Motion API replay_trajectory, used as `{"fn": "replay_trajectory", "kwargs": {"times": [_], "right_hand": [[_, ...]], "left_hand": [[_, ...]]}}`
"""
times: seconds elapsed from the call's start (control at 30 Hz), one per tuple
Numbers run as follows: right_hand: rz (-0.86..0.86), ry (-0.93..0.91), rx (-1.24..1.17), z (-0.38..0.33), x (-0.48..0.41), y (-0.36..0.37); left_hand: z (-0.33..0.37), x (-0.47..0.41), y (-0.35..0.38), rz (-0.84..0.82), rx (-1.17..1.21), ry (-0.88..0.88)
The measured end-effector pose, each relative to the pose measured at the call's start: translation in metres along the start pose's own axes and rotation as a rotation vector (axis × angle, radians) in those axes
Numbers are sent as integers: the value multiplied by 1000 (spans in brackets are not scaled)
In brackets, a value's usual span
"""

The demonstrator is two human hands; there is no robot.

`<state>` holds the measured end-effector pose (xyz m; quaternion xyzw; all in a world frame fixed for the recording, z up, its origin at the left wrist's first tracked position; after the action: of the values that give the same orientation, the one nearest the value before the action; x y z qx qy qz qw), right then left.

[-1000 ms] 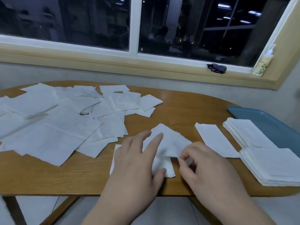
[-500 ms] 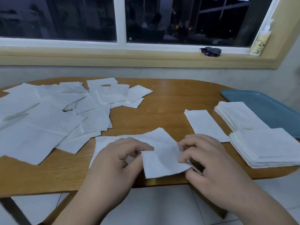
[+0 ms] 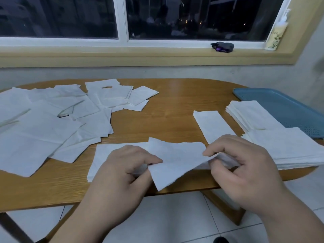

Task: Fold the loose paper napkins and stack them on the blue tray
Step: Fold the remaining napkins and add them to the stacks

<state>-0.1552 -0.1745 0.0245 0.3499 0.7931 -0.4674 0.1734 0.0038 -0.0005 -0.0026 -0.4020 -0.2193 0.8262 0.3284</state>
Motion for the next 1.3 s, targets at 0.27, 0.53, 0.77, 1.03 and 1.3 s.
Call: {"fn": "replay_trajectory", "kwargs": {"times": [0.27,0.53,0.77,1.03,1.3], "right_hand": [[-217,295,151,15,-2,15],[-342,181,244,10,3,22],[-528,103,308,4,11,19],[-346,181,213,-6,7,5],[-282,429,-190,-11,-1,17]], "left_hand": [[-1,3,6,2,-21,-171],[-5,3,5,-37,-147,-59],[-5,4,5,-235,-157,104],[6,2,5,-241,-175,181],[10,2,-13,174,237,-218]]}}
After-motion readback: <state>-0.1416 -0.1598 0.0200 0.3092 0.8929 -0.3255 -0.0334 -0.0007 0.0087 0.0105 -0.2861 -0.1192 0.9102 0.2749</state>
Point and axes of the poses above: each hand's wrist, its own x-axis away from the middle knuckle, its own y-axis out of the palm, z = x × y, the point moved 2 cm from there along -x, towards the middle knuckle, and after that the axes turned 3 degrees about y, right-handed, at the moved point
